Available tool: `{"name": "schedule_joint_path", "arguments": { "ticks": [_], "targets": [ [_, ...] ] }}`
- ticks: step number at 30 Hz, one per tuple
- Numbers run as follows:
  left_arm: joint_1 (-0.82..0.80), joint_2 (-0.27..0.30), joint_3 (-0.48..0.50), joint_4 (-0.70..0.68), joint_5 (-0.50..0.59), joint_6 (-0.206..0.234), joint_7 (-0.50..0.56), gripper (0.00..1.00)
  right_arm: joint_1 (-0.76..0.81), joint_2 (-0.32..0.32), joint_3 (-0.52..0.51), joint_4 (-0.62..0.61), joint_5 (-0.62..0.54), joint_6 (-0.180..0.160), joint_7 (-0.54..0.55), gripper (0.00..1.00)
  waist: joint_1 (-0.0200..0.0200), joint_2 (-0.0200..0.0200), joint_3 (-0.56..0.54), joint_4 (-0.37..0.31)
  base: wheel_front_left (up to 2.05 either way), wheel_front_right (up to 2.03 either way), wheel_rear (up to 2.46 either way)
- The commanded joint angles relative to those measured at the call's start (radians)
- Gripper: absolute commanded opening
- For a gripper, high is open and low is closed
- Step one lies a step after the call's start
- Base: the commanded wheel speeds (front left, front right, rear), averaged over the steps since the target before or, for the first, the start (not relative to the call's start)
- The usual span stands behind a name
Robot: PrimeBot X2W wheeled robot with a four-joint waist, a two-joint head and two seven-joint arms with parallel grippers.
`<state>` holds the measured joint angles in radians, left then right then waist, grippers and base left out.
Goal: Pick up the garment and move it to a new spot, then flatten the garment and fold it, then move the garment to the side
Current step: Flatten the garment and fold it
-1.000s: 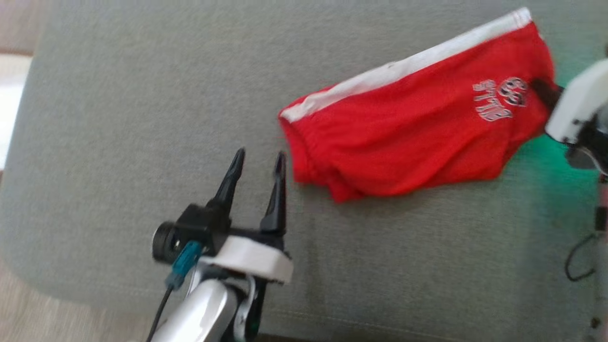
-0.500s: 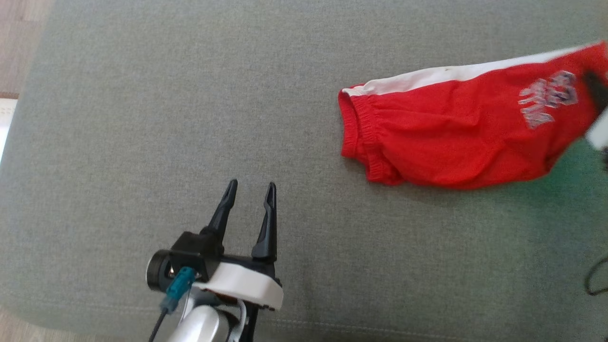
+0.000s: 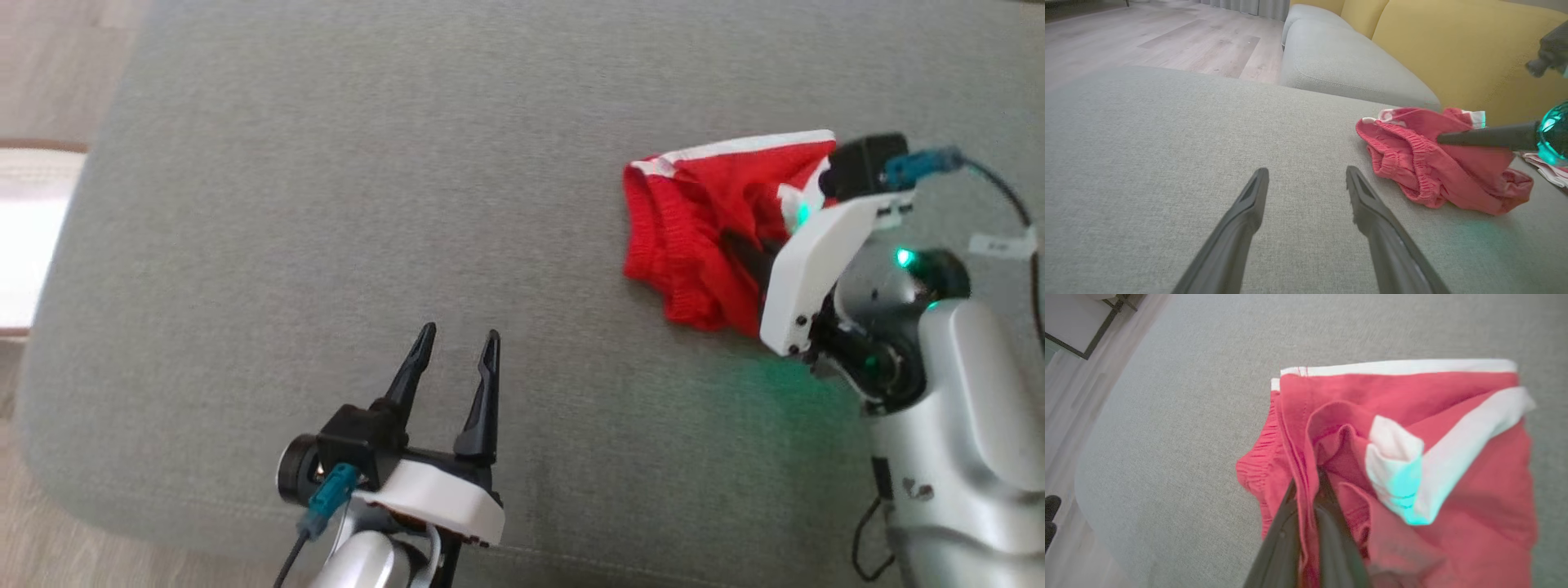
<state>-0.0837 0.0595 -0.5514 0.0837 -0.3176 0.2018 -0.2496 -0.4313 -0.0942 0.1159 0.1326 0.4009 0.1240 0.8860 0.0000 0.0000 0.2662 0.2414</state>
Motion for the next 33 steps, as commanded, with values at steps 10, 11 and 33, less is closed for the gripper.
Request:
{"name": "schedule_joint_path", "arguments": {
  "ticks": [10,11,33],
  "targets": [
    [0.001,-0.008,0.038,-0.016,0.013,-0.005,-0.012,1.0,-0.049,0.043,-0.008,0.052,0.048,0.007,-0.131,0.0,0.0,0.0,-0.026,0.014,0.0,0.0,0.0],
    [0.001,-0.008,0.038,-0.016,0.013,-0.005,-0.012,1.0,-0.049,0.043,-0.008,0.052,0.048,0.007,-0.131,0.0,0.0,0.0,-0.026,0.014,0.0,0.0,0.0],
    [0.06,-0.009,0.087,0.0,0.014,0.009,-0.012,1.0,0.066,0.031,0.07,-0.01,0.05,0.007,-0.522,1.0,0.0,0.0,-0.118,-0.064,0.0,0.0,0.0]
  ]
}}
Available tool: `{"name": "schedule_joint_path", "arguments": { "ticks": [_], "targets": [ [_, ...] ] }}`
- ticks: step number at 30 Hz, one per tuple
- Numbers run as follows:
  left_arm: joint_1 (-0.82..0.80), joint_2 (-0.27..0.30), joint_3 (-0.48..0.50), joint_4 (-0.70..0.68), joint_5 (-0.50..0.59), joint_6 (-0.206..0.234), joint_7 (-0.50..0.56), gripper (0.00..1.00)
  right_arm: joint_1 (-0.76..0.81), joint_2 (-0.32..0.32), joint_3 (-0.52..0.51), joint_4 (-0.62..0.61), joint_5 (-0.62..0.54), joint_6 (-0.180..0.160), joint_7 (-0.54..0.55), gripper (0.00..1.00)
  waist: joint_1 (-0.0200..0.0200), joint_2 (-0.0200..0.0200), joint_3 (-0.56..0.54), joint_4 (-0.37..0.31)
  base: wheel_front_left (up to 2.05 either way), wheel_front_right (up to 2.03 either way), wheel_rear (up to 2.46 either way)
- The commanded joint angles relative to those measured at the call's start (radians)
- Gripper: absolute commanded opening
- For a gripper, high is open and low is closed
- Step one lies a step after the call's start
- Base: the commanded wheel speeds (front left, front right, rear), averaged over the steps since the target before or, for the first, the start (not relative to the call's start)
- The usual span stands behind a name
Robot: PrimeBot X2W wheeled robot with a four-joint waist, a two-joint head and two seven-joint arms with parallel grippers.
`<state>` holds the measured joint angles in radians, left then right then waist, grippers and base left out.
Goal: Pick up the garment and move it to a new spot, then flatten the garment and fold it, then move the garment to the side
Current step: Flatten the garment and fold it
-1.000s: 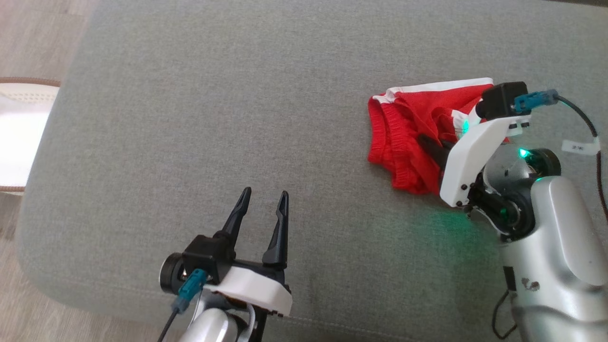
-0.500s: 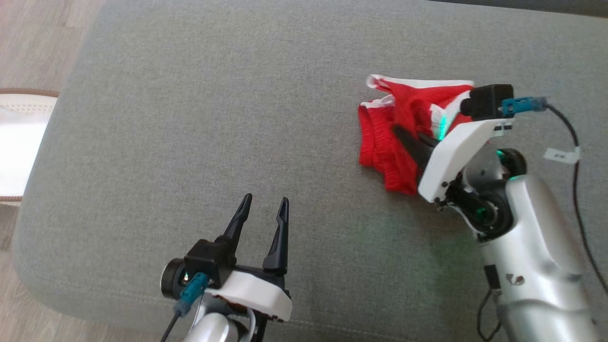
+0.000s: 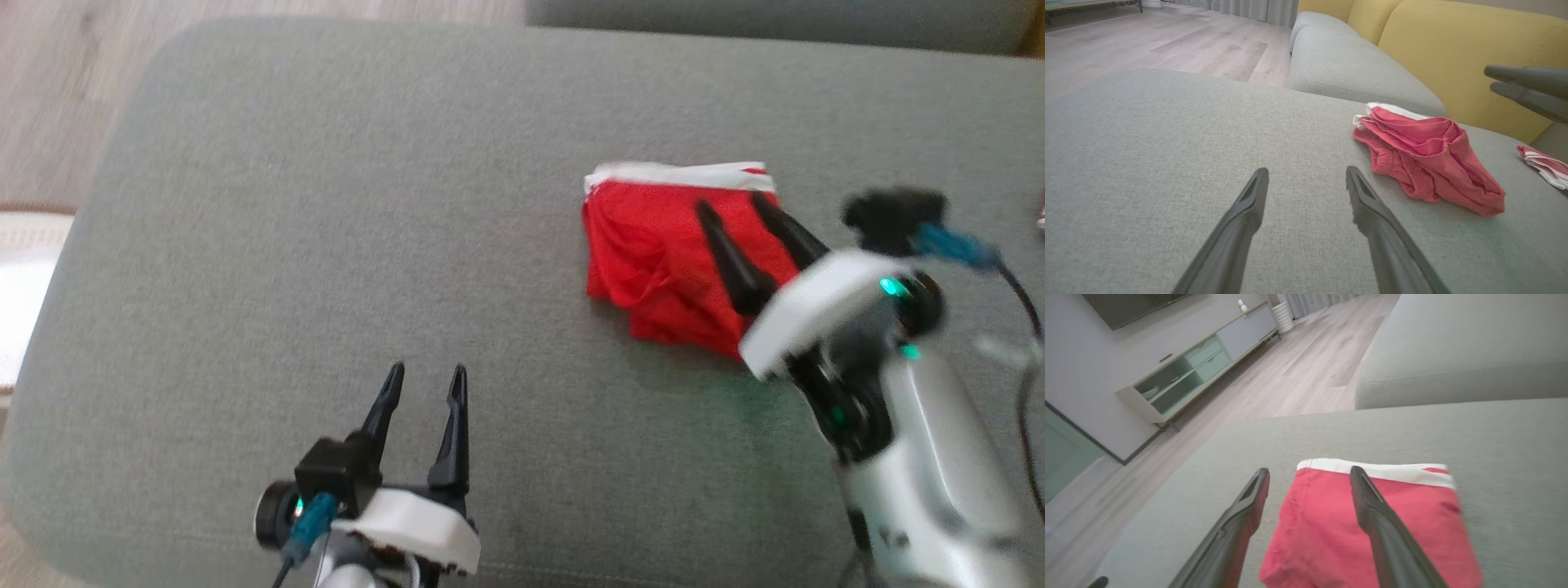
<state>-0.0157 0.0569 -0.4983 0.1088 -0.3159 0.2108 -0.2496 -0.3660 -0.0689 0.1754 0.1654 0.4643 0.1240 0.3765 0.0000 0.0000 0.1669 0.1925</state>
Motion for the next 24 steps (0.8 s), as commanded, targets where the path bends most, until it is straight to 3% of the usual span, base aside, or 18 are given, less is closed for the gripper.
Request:
{"name": "schedule_joint_path", "arguments": {
  "ticks": [1,7,14,23,24],
  "targets": [
    [0.001,-0.006,0.04,-0.024,0.015,-0.001,-0.012,1.0,0.031,0.001,-0.008,-0.06,-0.046,0.007,-0.035,1.0,0.0,0.0,-0.028,-0.022,0.0,0.0,0.0],
    [0.056,0.001,0.075,-0.025,0.031,-0.007,-0.012,1.0,0.22,-0.013,-0.114,-0.134,-0.2,0.007,-0.161,1.0,0.0,0.0,-0.088,-0.054,0.0,0.0,0.0],
    [0.108,0.006,0.104,-0.03,0.046,-0.017,-0.012,1.0,0.376,0.002,-0.215,-0.138,-0.287,0.007,-0.302,1.0,0.0,0.0,-0.137,-0.071,0.0,0.0,0.0],
    [0.135,0.003,0.122,-0.042,0.06,-0.029,-0.012,1.0,0.376,0.014,-0.214,-0.116,-0.327,0.007,-0.36,1.0,0.0,0.0,-0.141,-0.075,0.0,0.0,0.0],
    [0.133,0.003,0.123,-0.044,0.062,-0.031,-0.012,1.0,0.358,0.014,-0.204,-0.112,-0.328,0.007,-0.356,0.96,0.0,0.0,-0.135,-0.074,0.0,0.0,0.0]
  ]
}}
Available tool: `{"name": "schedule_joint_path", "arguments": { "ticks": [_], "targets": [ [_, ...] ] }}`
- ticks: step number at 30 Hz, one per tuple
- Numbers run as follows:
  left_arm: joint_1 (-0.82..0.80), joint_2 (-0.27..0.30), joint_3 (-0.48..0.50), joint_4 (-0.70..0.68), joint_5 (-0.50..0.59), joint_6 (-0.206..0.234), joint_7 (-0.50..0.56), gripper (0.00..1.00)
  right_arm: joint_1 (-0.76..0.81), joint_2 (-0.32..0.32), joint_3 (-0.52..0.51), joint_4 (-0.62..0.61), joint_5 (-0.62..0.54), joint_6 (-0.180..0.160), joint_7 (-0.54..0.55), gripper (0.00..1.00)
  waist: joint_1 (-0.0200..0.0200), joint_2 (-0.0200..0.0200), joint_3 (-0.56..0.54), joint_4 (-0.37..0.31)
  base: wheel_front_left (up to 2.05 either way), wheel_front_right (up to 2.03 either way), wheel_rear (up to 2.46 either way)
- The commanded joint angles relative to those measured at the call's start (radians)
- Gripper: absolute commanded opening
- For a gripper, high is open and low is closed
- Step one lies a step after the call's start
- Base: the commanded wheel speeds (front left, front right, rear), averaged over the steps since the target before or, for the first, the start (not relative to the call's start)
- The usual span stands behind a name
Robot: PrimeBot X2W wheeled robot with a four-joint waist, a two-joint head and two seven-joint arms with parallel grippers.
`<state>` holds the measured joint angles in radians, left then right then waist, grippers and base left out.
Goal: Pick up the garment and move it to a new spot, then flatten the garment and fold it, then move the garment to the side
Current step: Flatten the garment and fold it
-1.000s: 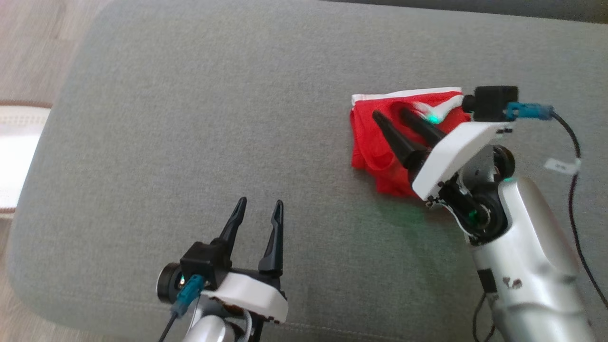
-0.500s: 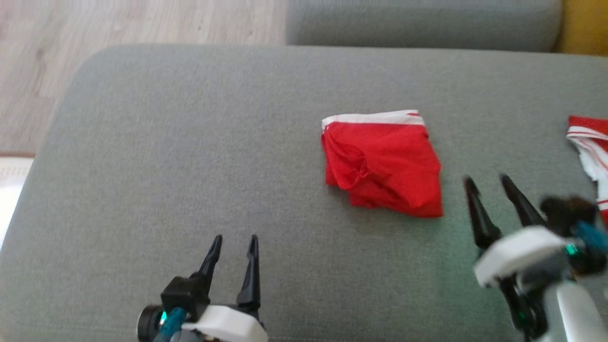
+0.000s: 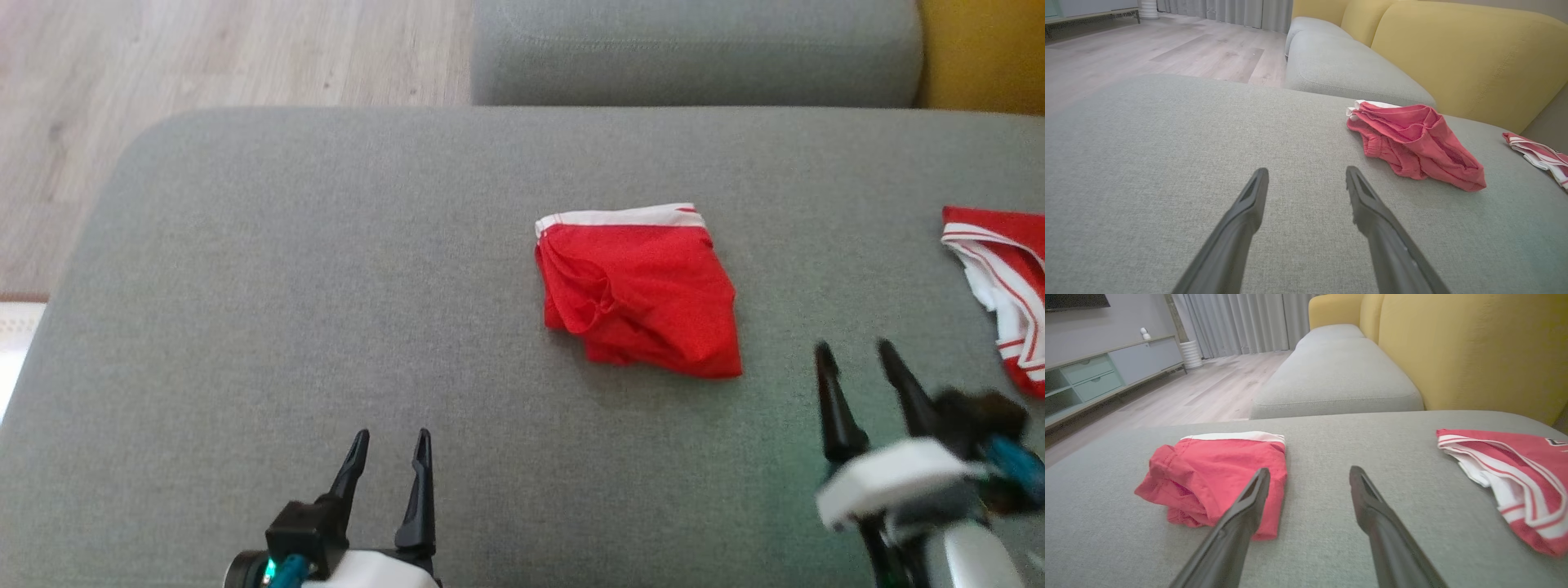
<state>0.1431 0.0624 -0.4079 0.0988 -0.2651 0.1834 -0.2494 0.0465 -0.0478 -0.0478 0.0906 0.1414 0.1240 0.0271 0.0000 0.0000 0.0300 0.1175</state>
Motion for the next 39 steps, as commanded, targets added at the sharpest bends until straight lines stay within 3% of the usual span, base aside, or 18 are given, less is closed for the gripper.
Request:
{"name": "schedule_joint_path", "arguments": {
  "ticks": [1,2,11,19,27,32,33,34,35,36,39],
  "targets": [
    [-0.029,-0.004,0.033,-0.036,0.013,-0.006,-0.012,1.0,-0.076,-0.006,0.032,-0.029,-0.001,0.007,0.003,0.47,0.0,0.0,0.01,0.003,0.0,0.0,0.0],
    [-0.041,-0.005,0.031,-0.04,0.017,-0.01,-0.012,1.0,-0.133,-0.005,0.069,-0.001,0.0,0.007,0.027,0.0,0.0,0.0,0.032,0.01,0.0,0.0,0.0],
    [-0.115,-0.011,-0.016,-0.028,0.014,-0.028,-0.012,1.0,-0.416,-0.003,0.249,0.313,-0.03,0.007,0.058,0.0,0.0,0.0,0.13,0.094,0.0,0.0,0.0],
    [-0.137,-0.012,-0.047,-0.027,-0.011,-0.007,-0.012,1.0,-0.469,-0.003,0.431,0.539,0.041,0.007,-0.017,0.0,0.0,0.0,0.135,0.145,0.0,0.0,0.0],
    [-0.121,-0.012,-0.029,-0.024,-0.008,0.004,-0.012,1.0,-0.476,-0.003,0.526,0.597,0.095,0.007,-0.087,0.0,0.0,0.0,0.109,0.113,0.0,0.0,0.0],
    [-0.091,-0.012,0.007,-0.027,0.001,0.008,-0.012,1.0,-0.432,-0.002,0.48,0.534,0.106,0.007,-0.163,0.0,0.0,0.0,0.062,0.051,0.0,0.0,0.0],
    [-0.085,-0.012,0.014,-0.029,0.003,0.007,-0.012,1.0,-0.414,-0.003,0.456,0.513,0.099,0.007,-0.177,0.11,0.0,0.0,0.052,0.038,0.0,0.0,0.0],
    [-0.079,-0.012,0.021,-0.031,0.006,0.006,-0.012,1.0,-0.394,-0.005,0.428,0.49,0.089,0.007,-0.193,0.35,0.0,0.0,0.043,0.026,0.0,0.0,0.0],
    [-0.072,-0.012,0.029,-0.032,0.009,0.004,-0.012,1.0,-0.37,-0.011,0.396,0.461,0.075,0.007,-0.209,0.8,0.0,0.0,0.033,0.015,0.0,0.0,0.0],
    [-0.066,-0.011,0.035,-0.032,0.013,0.001,-0.012,1.0,-0.343,-0.018,0.361,0.431,0.063,0.007,-0.22,1.0,0.0,0.0,0.022,0.005,0.0,0.0,0.0],
    [-0.043,-0.008,0.054,-0.031,0.02,-0.007,-0.012,1.0,-0.239,-0.04,0.253,0.331,0.041,0.007,-0.235,1.0,0.0,0.0,-0.01,-0.017,0.0,0.0,0.0]
  ]
}}
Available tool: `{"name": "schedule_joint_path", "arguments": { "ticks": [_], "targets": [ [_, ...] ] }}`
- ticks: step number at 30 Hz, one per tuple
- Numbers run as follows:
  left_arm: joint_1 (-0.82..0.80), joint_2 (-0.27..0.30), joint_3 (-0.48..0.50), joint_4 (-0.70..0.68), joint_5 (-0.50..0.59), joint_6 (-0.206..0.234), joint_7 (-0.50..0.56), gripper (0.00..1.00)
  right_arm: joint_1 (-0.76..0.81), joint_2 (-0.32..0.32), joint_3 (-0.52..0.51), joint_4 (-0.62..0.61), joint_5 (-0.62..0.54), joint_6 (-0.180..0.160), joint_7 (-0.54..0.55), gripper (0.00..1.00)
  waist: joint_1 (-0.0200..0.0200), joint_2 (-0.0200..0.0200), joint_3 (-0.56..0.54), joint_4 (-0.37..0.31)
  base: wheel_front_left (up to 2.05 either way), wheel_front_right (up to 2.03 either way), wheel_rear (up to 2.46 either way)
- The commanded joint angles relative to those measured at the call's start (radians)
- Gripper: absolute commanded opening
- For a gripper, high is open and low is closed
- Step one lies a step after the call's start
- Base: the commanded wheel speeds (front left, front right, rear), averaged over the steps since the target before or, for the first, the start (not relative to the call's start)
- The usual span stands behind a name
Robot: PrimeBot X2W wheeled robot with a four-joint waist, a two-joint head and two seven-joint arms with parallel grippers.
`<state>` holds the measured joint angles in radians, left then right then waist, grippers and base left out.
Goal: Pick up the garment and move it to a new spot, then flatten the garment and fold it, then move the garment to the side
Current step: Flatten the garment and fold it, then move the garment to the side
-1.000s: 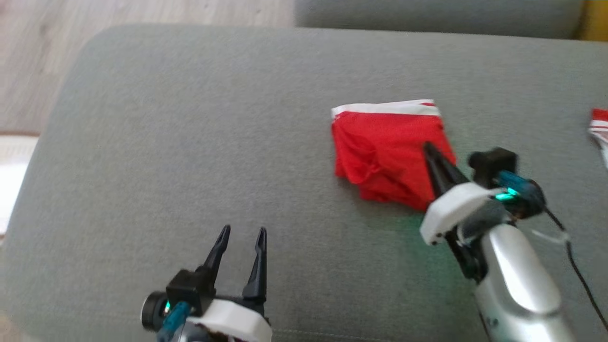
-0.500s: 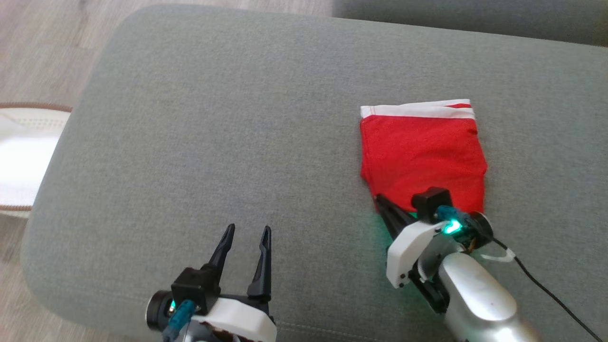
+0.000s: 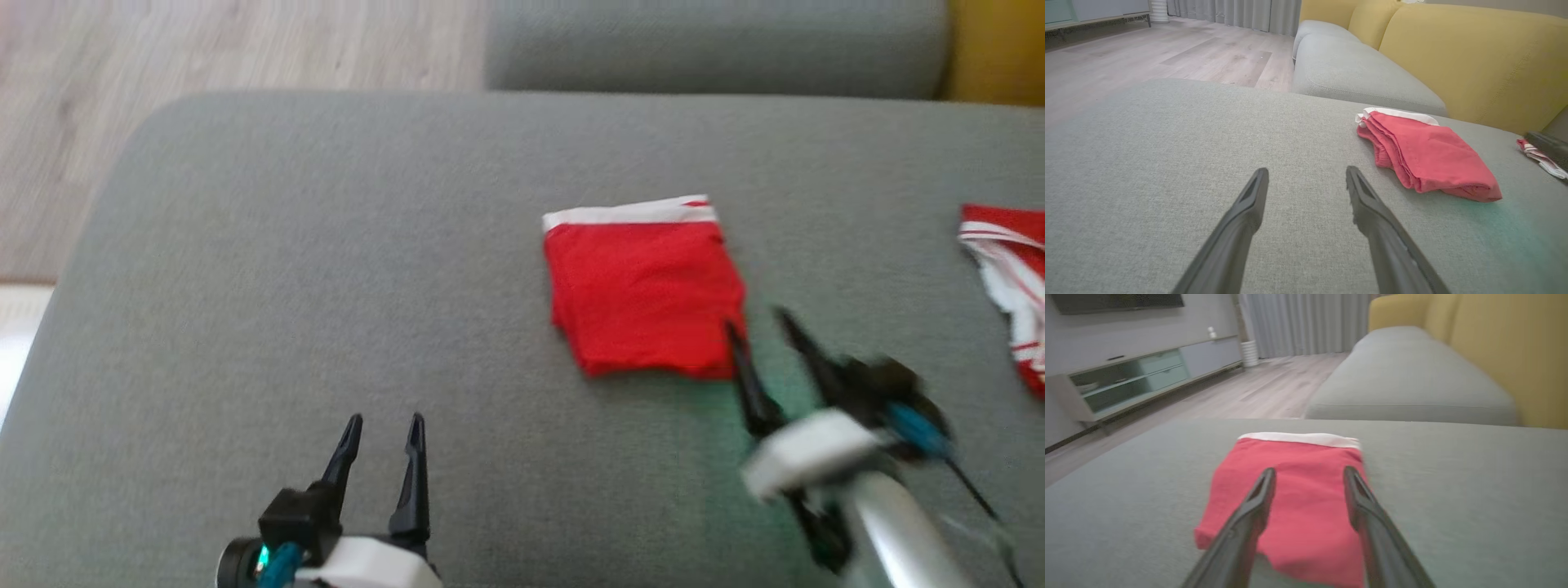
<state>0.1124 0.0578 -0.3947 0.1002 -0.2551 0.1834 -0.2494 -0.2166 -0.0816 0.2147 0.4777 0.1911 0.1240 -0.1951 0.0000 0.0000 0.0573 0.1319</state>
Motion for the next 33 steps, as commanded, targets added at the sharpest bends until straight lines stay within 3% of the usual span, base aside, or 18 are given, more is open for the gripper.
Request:
{"name": "schedule_joint_path", "arguments": {
  "ticks": [1,8,14,29,33],
  "targets": [
    [-0.005,-0.003,0.046,-0.032,0.012,-0.01,-0.012,1.0,0.061,-0.01,-0.05,-0.094,-0.011,0.007,-0.016,1.0,0.0,0.0,-0.045,-0.036,0.0,0.0,0.0],
    [0.035,0.003,0.09,-0.032,0.019,-0.03,-0.012,1.0,0.248,-0.019,-0.201,-0.278,-0.054,0.007,-0.008,1.0,0.0,0.0,-0.08,-0.06,0.0,0.0,0.0],
    [0.053,0.003,0.119,-0.024,0.037,-0.055,-0.012,1.0,0.347,-0.003,-0.262,-0.341,-0.079,0.007,-0.01,1.0,0.0,0.0,-0.097,-0.061,0.0,0.0,0.0],
    [0.068,-0.002,0.146,-0.026,0.064,-0.088,-0.012,1.0,0.372,0.024,-0.263,-0.337,-0.074,0.007,-0.02,1.0,0.0,0.0,-0.103,-0.046,0.0,0.0,0.0],
    [0.062,-0.004,0.143,-0.03,0.065,-0.09,-0.012,1.0,0.322,0.027,-0.224,-0.354,-0.012,0.007,0.052,1.0,0.0,0.0,-0.083,-0.037,0.0,0.0,0.0]
  ]
}}
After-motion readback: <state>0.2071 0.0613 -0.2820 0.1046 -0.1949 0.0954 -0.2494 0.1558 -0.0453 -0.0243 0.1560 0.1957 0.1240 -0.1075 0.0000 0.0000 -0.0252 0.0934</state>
